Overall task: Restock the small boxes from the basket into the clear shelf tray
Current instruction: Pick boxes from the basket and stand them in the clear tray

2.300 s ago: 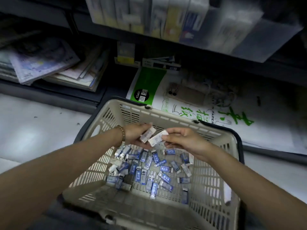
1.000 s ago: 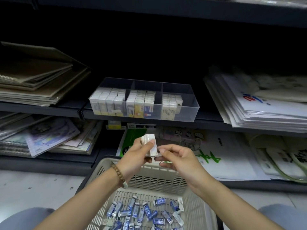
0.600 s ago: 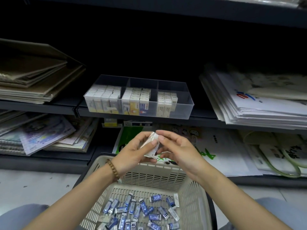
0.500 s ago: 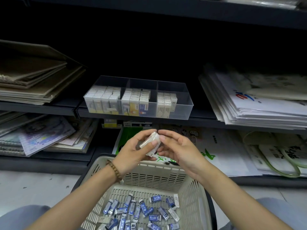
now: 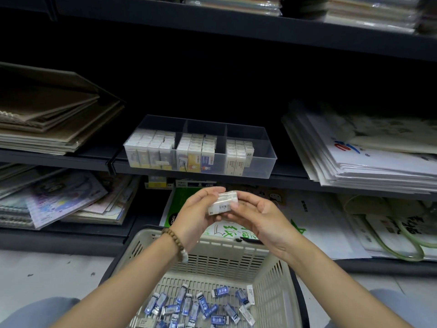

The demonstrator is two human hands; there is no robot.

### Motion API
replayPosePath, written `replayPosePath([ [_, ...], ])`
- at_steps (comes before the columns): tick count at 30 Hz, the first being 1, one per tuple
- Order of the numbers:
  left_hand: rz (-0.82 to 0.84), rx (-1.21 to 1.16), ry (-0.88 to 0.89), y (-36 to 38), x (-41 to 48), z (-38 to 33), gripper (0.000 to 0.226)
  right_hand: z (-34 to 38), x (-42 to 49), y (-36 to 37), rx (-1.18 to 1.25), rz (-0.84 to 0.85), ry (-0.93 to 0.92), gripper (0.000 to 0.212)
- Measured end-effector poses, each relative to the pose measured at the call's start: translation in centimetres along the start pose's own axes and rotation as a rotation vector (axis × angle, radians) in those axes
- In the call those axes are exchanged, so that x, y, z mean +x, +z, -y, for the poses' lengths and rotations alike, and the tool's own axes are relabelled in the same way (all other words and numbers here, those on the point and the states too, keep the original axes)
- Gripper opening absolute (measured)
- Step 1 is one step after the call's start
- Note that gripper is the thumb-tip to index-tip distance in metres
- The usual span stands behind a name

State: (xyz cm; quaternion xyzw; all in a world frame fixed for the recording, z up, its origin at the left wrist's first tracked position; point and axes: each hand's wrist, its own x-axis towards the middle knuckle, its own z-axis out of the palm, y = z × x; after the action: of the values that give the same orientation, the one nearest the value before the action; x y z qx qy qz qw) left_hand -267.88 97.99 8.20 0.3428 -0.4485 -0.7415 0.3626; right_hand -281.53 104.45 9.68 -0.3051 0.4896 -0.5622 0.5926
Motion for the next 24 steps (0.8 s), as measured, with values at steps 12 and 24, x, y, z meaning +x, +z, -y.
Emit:
replayPosePath([
  [12, 0.0, 0.388, 0.325, -0.3, 1.5, -2.0, 0.033, 3.6, 0.8, -1.8, -0.224, -0.045, -0.166, 0.034],
  [24, -0.246, 1.426, 0.654, -5.1, 4.8, -3.5, 0.082, 14.5, 7.9, -5.0, -0.901, -0.059, -0.123, 0.025],
])
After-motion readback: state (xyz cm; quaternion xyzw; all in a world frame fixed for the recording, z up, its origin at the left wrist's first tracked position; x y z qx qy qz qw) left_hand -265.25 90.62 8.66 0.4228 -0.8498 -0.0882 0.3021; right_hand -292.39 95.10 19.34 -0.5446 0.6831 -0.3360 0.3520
